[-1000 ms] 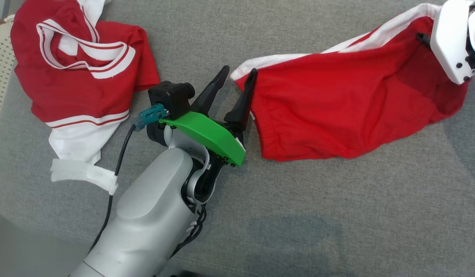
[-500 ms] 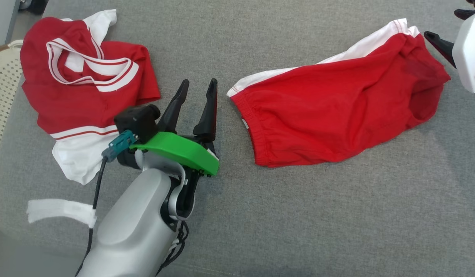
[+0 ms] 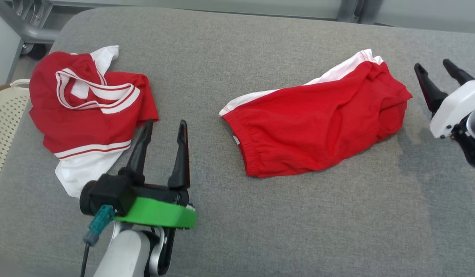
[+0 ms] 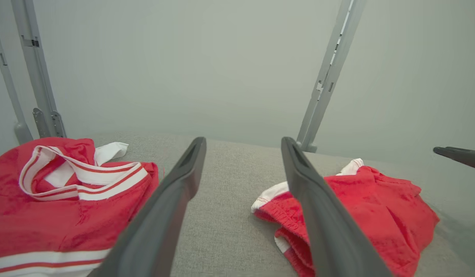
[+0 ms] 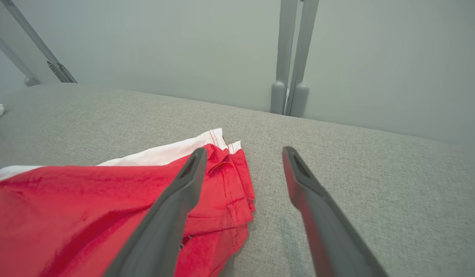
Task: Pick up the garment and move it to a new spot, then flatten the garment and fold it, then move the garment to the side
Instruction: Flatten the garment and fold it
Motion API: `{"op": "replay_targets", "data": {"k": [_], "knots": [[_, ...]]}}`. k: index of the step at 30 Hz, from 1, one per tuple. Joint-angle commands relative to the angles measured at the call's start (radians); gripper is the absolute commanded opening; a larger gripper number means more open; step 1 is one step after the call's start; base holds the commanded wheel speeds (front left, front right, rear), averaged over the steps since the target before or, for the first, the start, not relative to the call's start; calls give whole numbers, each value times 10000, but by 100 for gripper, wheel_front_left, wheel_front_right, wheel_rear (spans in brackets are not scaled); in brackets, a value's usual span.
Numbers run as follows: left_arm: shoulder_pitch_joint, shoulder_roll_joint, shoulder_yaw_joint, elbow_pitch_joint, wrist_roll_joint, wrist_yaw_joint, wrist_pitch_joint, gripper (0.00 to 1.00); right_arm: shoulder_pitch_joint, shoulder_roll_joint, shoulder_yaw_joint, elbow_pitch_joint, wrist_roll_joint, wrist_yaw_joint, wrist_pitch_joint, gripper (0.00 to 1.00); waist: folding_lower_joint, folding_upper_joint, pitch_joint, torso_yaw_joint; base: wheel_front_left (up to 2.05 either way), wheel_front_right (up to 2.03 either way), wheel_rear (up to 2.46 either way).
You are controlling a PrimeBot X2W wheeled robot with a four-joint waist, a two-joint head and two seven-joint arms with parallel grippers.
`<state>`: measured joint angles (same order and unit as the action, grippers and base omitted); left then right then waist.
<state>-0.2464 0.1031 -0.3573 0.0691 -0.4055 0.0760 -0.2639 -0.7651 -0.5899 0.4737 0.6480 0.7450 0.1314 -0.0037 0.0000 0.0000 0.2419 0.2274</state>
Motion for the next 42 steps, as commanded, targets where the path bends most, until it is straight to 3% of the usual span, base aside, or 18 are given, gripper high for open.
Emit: {"op": "replay_targets", "data": {"k": [1, 6, 11, 31, 32, 33, 34, 35, 36, 42], "knots": [[261, -50, 69, -132, 246, -300, -4, 100, 380, 190, -286, 153, -157, -14, -183, 100, 0, 0, -212, -126, 0, 0, 0], [1086, -124, 528, -51, 722, -1131, -5, 100, 1194, 1128, -1598, 609, -511, -12, -612, 100, 0, 0, -216, -139, 0, 0, 0], [1418, -198, 847, 17, 1029, -1545, -5, 100, 1462, 1776, -2605, 930, -809, -11, -770, 100, 0, 0, 20, -55, 0, 0, 0], [1134, -493, 828, 450, 1341, -1933, -6, 100, 565, 3024, -4374, 2261, -2731, -11, 267, 100, 0, 0, 662, 356, 0, 0, 0], [1091, -501, 771, 491, 1305, -1951, -5, 100, 553, 3088, -4467, 2376, -2851, -11, 413, 88, 0, 0, 709, 406, 0, 0, 0], [1079, -505, 748, 506, 1288, -1961, -6, 100, 578, 3113, -4496, 2412, -2892, -11, 470, 49, 0, 0, 726, 427, 0, 0, 0], [1083, -510, 721, 526, 1259, -1964, -6, 100, 617, 3149, -4526, 2429, -2920, -9, 520, 35, 0, 0, 742, 448, 0, 0, 0], [1080, -514, 696, 547, 1241, -1959, -6, 100, 660, 3168, -4539, 2419, -2970, -9, 544, 12, 0, 0, 753, 465, 0, 0, 0], [1072, -515, 683, 559, 1232, -1966, -6, 100, 717, 3191, -4522, 2384, -3007, -11, 581, 0, 0, 0, 755, 476, 0, 0, 0], [1104, -524, 569, 704, 1157, -1983, -6, 100, 1262, 3278, -4898, 1975, -3065, -14, 313, 0, 0, 0, 544, 470, 0, 0, 0]]}}
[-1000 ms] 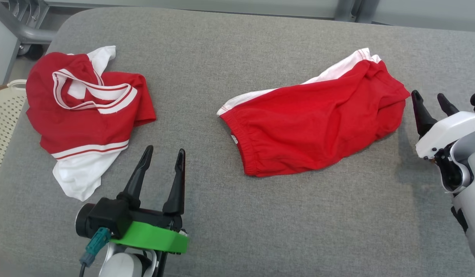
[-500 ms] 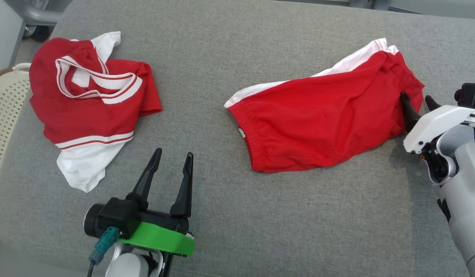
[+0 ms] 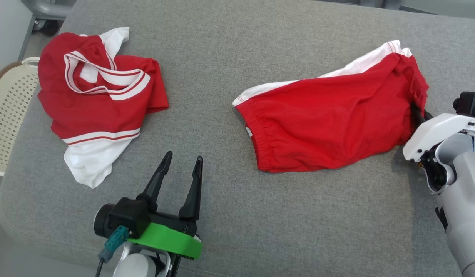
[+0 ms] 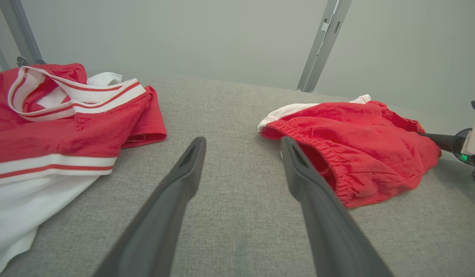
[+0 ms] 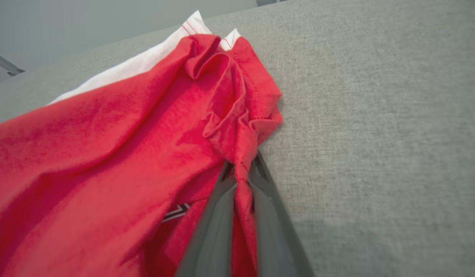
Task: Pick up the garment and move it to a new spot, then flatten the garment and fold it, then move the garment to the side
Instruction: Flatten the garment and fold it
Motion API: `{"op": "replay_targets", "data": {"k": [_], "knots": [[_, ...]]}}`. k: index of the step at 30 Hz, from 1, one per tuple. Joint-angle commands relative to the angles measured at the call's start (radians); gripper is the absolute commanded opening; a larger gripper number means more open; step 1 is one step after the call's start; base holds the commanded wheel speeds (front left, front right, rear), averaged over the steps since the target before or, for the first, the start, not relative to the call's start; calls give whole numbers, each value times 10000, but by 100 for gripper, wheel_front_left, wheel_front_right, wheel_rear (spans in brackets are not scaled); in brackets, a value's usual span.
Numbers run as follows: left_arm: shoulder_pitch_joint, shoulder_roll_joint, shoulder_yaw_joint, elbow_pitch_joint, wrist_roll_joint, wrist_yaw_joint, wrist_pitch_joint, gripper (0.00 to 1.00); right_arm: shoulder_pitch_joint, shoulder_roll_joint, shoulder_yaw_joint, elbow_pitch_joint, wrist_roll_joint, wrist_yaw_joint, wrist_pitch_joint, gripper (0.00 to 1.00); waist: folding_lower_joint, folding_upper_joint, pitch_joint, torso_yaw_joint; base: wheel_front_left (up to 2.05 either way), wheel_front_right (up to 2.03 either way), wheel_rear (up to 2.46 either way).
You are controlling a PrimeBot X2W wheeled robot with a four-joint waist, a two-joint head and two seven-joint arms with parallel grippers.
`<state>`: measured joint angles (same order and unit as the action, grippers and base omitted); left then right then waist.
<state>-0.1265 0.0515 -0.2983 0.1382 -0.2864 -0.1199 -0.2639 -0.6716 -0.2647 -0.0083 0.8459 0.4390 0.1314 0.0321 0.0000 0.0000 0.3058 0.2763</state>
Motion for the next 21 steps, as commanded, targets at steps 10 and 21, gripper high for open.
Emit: {"op": "replay_targets", "data": {"k": [10, 21], "knots": [[137, -3, 9, 174, 84, -25, -6, 100, 2200, 801, -1244, -2003, -232, -14, 86, 0, 0, 0, -728, -512, 0, 0, 0], [273, 40, 431, 369, 209, -44, -6, 100, 4080, 1902, -2180, -4328, -862, -14, 877, 0, 0, 0, -1183, -1018, 0, 0, 0]]}}
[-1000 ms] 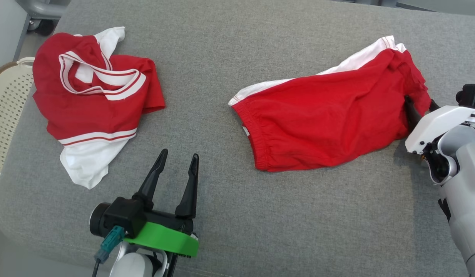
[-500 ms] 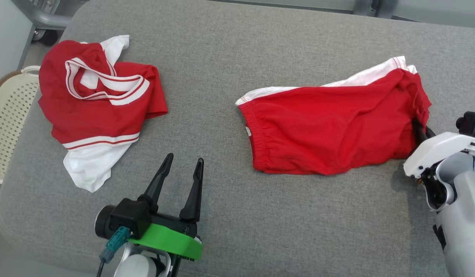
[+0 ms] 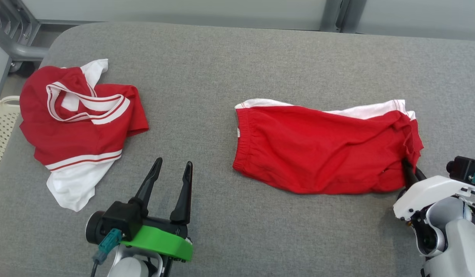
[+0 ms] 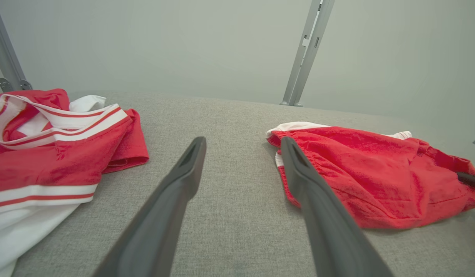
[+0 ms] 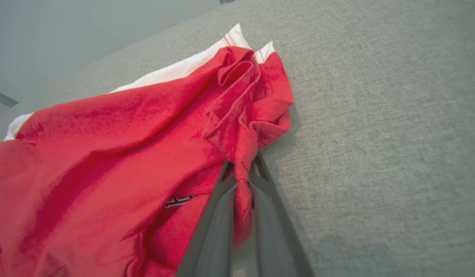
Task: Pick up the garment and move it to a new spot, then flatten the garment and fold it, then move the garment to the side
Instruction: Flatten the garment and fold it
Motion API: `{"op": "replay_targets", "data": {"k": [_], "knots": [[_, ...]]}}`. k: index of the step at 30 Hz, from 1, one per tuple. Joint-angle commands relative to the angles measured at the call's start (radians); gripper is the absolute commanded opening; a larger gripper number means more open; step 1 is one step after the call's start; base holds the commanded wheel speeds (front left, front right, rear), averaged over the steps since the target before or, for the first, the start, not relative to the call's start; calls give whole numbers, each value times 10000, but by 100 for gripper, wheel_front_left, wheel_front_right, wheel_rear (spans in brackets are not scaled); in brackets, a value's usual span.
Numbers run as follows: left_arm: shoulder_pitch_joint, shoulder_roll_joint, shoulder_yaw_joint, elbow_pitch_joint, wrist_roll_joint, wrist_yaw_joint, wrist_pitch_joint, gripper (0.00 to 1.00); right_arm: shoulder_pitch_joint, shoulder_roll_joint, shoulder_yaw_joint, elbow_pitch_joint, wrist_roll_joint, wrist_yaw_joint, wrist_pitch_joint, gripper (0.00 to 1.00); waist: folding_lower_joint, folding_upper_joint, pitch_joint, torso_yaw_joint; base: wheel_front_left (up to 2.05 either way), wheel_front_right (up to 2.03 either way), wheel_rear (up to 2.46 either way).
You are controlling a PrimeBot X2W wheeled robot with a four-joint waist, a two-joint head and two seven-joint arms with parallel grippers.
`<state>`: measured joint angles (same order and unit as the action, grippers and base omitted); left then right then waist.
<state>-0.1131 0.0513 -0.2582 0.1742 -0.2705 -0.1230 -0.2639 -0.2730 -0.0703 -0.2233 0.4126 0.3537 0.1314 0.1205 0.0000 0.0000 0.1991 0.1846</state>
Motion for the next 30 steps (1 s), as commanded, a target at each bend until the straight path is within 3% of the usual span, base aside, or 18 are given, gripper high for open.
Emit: {"op": "replay_targets", "data": {"k": [1, 3, 4, 5, 11, 20, 30], "knots": [[171, 46, 61, 28, 73, -18, -6, 100, 230, 17, -87, -121, -106, -14, 44, 0, 0, 0, -164, -115, 0, 0, 0], [270, 44, 147, 115, 55, -29, -6, 100, 622, 121, -178, -344, -366, -12, 219, 0, 0, 0, -337, -120, 0, 0, 0], [297, 42, 172, 158, 48, -31, -6, 100, 712, 134, -174, -418, -406, -14, 207, 46, 0, 0, -389, -118, 0, 0, 0], [292, 39, 183, 197, 51, -34, -5, 100, 788, 136, -188, -461, -401, -12, 225, 100, 0, 0, -427, -118, 0, 0, 0], [334, 20, 324, 596, -218, -18, -5, 100, 1179, 174, 299, -666, -977, -11, -231, 100, 0, 0, -785, -69, 0, 0, 0], [391, 52, 693, 922, -313, 197, -6, 100, 2063, 187, -28, -1170, -1918, -11, -1738, 100, 0, 0, -1745, -207, 0, 0, 0], [932, 604, 1330, 930, -521, 389, 134, 100, 2499, 185, 1287, -2192, -2318, -11, -2373, 100, 0, 0, -2360, -1041, 0, 0, 0]]}}
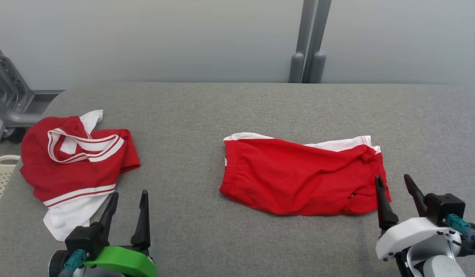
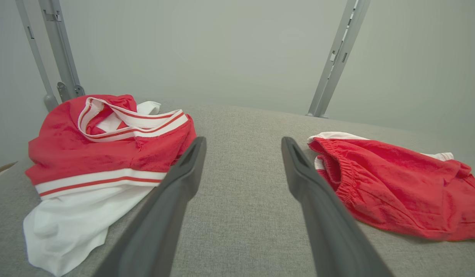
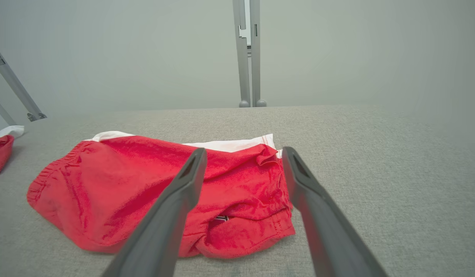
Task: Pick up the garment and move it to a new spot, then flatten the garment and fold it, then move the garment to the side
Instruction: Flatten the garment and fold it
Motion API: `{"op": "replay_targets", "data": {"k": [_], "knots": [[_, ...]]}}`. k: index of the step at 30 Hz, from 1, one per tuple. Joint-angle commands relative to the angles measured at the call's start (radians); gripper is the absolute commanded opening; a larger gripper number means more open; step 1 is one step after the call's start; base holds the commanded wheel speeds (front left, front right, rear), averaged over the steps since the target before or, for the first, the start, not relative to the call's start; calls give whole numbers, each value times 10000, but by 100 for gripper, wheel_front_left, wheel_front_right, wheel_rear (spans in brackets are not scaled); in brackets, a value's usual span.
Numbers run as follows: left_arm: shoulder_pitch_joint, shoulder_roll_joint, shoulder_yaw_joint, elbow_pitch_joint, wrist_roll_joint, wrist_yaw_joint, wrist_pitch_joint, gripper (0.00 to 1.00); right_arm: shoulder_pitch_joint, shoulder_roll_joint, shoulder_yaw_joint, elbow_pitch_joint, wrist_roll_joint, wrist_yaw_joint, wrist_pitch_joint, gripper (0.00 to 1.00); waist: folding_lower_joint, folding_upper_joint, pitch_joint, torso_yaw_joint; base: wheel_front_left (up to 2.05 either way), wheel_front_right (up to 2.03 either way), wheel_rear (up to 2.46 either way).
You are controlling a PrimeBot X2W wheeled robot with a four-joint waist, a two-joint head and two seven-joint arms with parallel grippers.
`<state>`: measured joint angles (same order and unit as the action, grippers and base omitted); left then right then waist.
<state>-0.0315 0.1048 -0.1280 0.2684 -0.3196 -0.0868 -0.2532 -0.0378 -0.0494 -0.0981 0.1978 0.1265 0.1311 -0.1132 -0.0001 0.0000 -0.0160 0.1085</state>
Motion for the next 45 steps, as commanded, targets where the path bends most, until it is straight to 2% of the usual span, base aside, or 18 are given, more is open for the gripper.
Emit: {"op": "replay_targets", "data": {"k": [1, 11, 36, 40, 41, 45], "knots": [[121, 123, 31, -32, -23, 23, 57, 100, 178, -10, 193, -136, -111, -4, -29, 100, 1, 0, -228, -329, 0, 0, 0], [244, 444, -42, -117, 68, 34, 180, 100, 370, -26, 820, -637, -325, -5, 134, 100, 1, 0, -280, -560, 0, 0, 0], [642, 563, -217, -313, -241, 73, 205, 100, 180, -23, 900, -351, 340, -5, -99, 100, 1, 0, -60, -755, 0, 0, 0], [565, 562, -276, -381, -205, 73, 151, 100, 16, -26, 582, -286, 521, -5, 602, 100, 1, 0, 46, -731, 0, 0, 0], [563, 554, -308, -458, -153, 127, 130, 100, -217, -24, 271, -119, 621, -5, 1609, 100, 1, 0, 142, -729, 0, 0, 0], [368, 548, -377, -663, -92, 157, 90, 100, -1188, -39, -652, -72, 503, -7, 3792, 100, 1, 0, 537, -686, 0, 0, 0]]}}
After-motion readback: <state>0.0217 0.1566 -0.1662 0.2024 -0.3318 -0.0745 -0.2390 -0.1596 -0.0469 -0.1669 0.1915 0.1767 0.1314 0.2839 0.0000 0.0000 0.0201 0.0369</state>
